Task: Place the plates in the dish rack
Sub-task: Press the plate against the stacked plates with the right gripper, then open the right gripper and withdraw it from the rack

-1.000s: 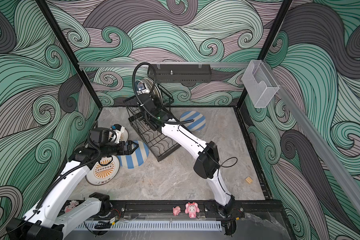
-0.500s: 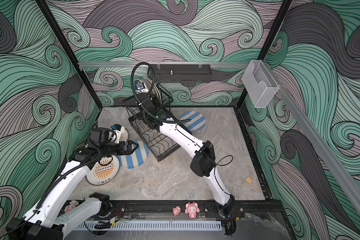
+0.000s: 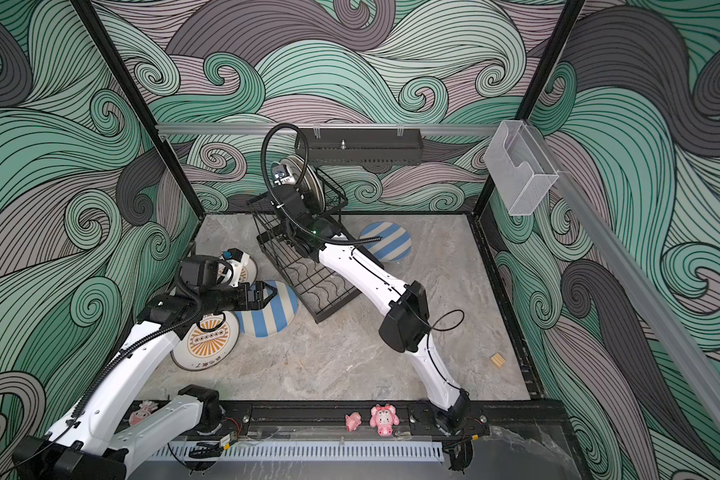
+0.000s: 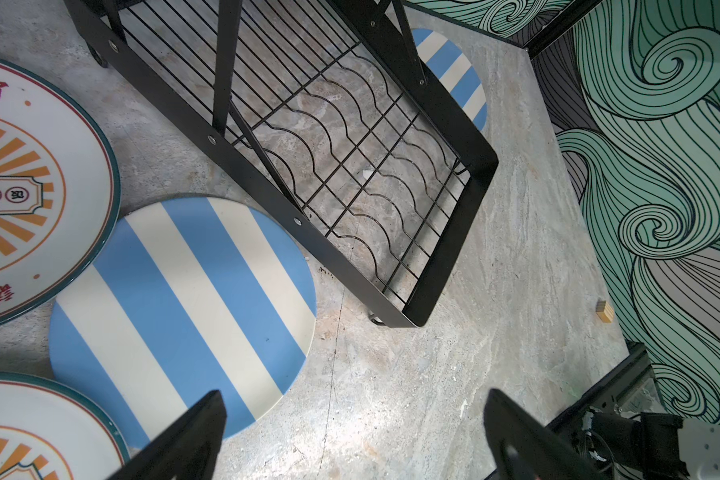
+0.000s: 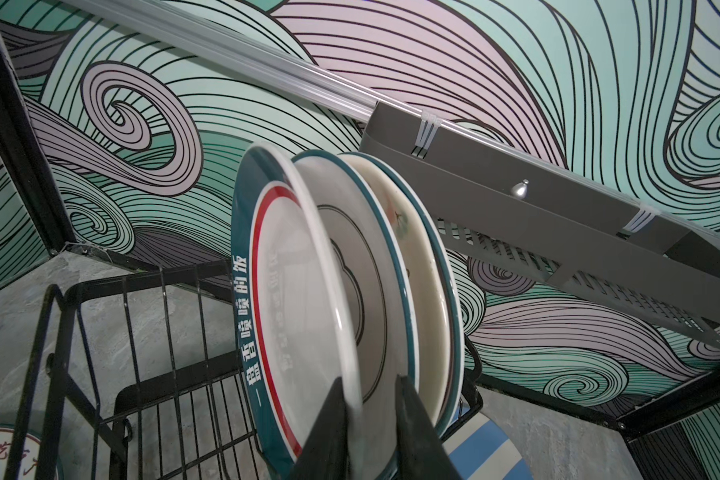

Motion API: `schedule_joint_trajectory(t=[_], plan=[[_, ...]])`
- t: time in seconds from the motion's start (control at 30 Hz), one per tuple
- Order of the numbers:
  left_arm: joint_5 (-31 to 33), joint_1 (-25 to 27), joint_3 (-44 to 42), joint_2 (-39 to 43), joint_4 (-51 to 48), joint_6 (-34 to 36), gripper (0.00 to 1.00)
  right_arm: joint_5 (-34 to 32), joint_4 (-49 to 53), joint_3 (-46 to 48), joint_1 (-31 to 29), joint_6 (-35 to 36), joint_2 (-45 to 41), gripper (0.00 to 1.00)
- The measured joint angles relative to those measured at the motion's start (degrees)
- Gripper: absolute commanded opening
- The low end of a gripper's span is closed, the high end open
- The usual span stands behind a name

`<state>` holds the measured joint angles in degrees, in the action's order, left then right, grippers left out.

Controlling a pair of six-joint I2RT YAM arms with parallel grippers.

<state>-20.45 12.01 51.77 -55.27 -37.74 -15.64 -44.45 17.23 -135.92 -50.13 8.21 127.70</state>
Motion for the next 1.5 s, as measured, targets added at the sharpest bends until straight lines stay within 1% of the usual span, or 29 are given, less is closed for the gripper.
schedule_joint_trajectory(t=[0.3,0.37,0.47,0.53,0.57,0.6,0.63,0.83,1.0,1.17,1.3,1.4,1.5], plan=[[0.02,0.0,0.0,0.72,-0.02,0.0,0.99,1.03,1.25,0.04,0.0,-0.42,-0.33,0.52],[0.02,0.0,0.0,0.98,-0.04,0.0,0.98,1.66,2.36,0.04,0.0,-0.7,-0.79,0.6],[0.07,0.0,0.0,1.11,-0.04,0.0,0.99,3.1,5.07,0.04,0.0,-1.2,-2.43,0.68],[0.09,-0.04,0.0,1.11,-0.07,0.02,0.99,4.22,6.51,0.59,0.0,-1.4,-4.42,0.77],[0.09,-0.04,0.04,1.11,-0.07,0.02,0.99,4.63,7.15,1.6,0.0,-1.64,-6.03,0.86],[0.11,-0.04,0.15,1.11,-0.11,0.02,0.99,5.11,7.54,2.89,0.02,-1.7,-7.91,0.92],[0.13,-0.04,0.37,1.11,-0.2,0.02,0.99,5.64,7.67,4.35,0.11,-1.99,-9.86,0.94],[0.55,-0.26,3.39,0.68,-1.29,0.83,0.99,9.81,7.5,16.17,2.43,-5.07,-24.68,0.99],[0.94,-0.28,5.49,0.31,-1.6,1.55,0.99,13.49,6.86,31.89,6.97,-8.63,-37.57,0.99],[0.81,-0.42,5.38,0.28,-1.14,1.16,0.99,17.86,8.83,48.11,12.2,-12.61,-46.88,0.99],[0.61,-0.46,3.82,0.28,0.26,0.66,0.99,21.79,11.82,62.07,16.11,-17.64,-54.36,0.99],[0.63,-0.52,1.55,0.31,1.42,0.0,0.98,23.85,14.05,71.28,17.51,-21.07,-59.8,0.99],[0.57,-0.52,-1.49,0.28,3.23,-1.36,0.99,26.03,15.13,76.89,18.47,-23.28,-62.34,0.99]])
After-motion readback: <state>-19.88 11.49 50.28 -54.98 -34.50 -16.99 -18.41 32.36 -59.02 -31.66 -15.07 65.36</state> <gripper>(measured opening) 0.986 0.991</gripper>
